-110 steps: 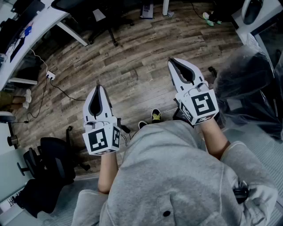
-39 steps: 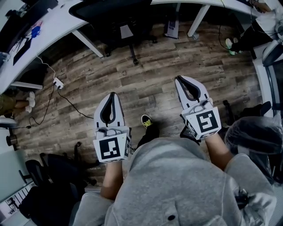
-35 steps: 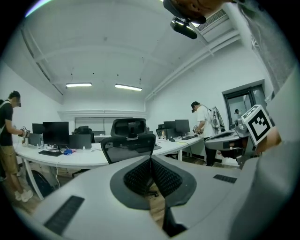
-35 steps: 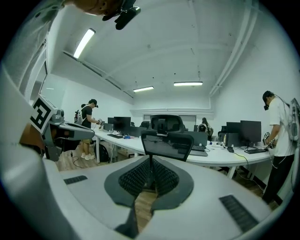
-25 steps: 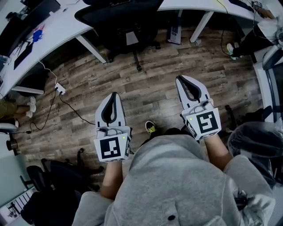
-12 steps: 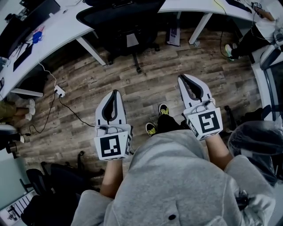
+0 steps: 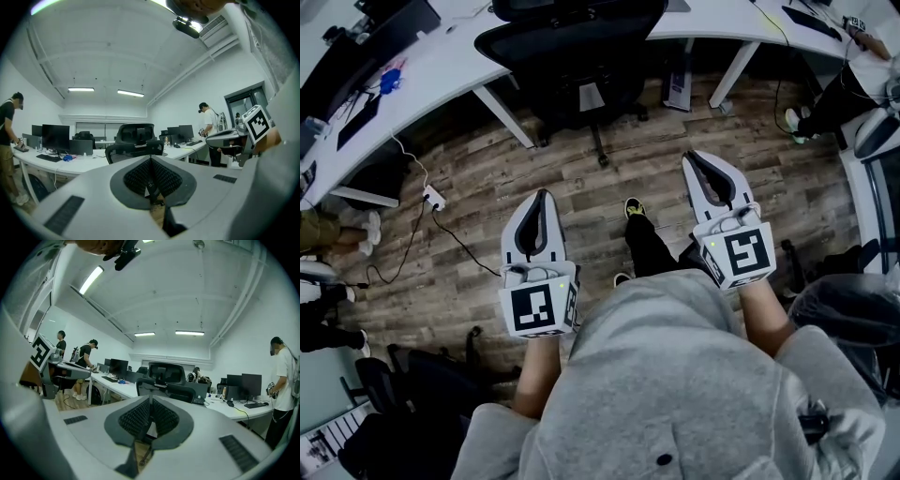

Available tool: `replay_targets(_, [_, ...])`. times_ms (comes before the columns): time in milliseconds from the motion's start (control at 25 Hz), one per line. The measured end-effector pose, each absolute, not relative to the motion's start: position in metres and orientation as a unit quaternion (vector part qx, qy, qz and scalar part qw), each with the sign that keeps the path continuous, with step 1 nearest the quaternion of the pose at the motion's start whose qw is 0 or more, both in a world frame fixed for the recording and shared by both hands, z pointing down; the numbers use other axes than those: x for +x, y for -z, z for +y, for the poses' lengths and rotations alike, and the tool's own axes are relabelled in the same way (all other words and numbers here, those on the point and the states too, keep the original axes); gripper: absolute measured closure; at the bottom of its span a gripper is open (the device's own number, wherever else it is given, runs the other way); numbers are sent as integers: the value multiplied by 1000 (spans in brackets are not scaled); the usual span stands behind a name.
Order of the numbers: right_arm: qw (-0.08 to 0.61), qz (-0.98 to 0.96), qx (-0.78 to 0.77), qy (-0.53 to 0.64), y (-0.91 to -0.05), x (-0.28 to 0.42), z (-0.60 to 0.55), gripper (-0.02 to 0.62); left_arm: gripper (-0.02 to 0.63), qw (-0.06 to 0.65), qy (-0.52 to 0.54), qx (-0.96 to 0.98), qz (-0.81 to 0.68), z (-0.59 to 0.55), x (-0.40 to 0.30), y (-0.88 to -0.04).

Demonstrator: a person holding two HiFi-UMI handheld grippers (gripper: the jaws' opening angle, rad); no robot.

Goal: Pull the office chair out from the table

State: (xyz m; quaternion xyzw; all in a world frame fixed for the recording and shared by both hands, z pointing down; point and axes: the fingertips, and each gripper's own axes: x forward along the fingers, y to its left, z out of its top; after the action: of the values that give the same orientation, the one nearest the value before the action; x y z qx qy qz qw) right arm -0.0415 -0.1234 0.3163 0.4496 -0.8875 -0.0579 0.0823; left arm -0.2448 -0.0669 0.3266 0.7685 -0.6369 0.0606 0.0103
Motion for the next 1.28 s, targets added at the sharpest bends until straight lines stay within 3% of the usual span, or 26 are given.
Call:
replay_targets(480, [99,-891,431,104,-299,-45,-217,556,592,18,-73,765,-640,-147,-255,-335])
replay_targets(1280, [92,-897,426,71,-302,-32,-373,557,592,22,-103,754,-648,-292,-245,-324])
